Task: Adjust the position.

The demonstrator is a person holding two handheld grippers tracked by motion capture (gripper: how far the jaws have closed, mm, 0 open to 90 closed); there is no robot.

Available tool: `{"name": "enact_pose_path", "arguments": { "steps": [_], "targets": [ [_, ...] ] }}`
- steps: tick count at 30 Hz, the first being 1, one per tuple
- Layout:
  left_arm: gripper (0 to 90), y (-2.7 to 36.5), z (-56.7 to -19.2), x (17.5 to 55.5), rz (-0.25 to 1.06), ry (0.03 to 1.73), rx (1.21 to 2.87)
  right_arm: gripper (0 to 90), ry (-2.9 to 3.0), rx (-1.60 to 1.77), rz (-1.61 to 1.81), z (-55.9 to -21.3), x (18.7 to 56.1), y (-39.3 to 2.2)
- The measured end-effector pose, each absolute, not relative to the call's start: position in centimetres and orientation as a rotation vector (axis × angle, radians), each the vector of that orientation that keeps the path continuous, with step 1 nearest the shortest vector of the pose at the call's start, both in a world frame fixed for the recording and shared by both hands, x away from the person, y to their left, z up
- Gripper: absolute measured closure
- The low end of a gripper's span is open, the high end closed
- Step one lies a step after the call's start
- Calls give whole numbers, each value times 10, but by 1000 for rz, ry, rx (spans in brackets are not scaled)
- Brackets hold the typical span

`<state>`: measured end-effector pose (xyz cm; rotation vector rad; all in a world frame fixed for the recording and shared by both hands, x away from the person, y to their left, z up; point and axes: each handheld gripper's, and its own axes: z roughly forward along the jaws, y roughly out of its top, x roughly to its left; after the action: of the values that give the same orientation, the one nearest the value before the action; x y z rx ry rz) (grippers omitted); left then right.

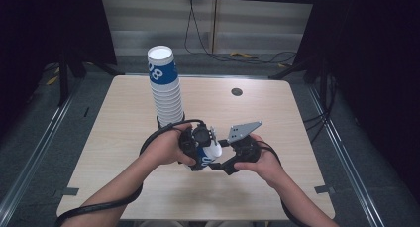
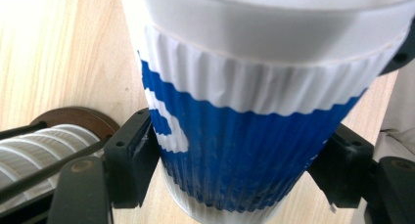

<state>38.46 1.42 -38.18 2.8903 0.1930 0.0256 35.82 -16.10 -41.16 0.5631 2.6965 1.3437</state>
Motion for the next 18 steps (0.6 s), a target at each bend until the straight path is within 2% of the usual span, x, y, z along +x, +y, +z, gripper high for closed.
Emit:
{"name": "enact_pose_path", "arguments": {
  "steps": [18],
  "targets": [
    [274,10,-383,383,50,158,2906,280,2718,542,1333,-412,360,-159]
  ]
}}
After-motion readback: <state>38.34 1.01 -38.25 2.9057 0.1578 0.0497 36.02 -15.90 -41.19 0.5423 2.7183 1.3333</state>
